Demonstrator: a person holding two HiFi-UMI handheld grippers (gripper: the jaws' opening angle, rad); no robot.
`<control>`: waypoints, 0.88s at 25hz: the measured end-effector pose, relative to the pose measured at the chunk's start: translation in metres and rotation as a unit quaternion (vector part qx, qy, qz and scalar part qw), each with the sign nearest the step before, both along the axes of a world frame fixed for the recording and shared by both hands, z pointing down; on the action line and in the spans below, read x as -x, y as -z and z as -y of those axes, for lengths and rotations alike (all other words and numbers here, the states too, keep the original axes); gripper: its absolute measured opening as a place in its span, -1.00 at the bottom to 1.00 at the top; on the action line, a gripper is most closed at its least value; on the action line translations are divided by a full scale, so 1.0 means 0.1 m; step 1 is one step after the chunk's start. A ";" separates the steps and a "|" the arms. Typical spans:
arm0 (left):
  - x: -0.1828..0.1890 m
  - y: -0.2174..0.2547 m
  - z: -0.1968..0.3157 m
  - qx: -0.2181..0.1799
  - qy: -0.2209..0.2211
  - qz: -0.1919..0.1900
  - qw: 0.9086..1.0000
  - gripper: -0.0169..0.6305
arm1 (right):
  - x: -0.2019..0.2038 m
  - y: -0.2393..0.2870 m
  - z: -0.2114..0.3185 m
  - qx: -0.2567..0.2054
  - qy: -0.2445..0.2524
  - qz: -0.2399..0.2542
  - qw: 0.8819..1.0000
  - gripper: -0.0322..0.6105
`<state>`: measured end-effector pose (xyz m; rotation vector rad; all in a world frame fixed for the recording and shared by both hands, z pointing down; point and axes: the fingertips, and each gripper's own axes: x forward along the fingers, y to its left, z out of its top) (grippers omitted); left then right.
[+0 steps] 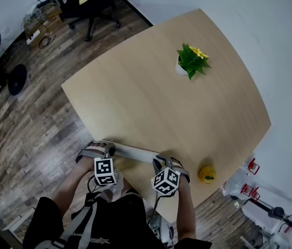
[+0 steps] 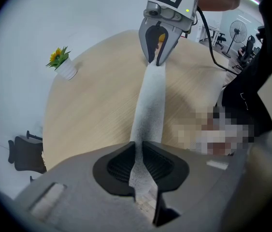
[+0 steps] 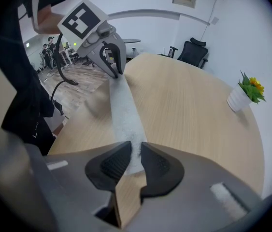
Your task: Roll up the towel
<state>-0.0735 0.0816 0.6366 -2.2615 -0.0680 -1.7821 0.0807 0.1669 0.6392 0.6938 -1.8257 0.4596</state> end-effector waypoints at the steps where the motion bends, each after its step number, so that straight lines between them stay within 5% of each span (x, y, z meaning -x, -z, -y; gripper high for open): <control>1: -0.01 -0.01 0.01 0.001 0.001 0.000 1.000 -0.75 | 0.00 -0.01 0.01 0.002 0.001 0.001 1.000 -0.65; 14: -0.04 -0.04 0.06 0.014 0.019 -0.019 1.000 -0.73 | -0.01 -0.04 0.06 -0.008 0.010 0.009 1.000 -0.62; 22: 0.03 0.48 0.32 -0.073 0.062 -0.072 0.993 -0.77 | -0.09 0.42 0.12 -0.088 -0.037 -0.010 0.995 -0.59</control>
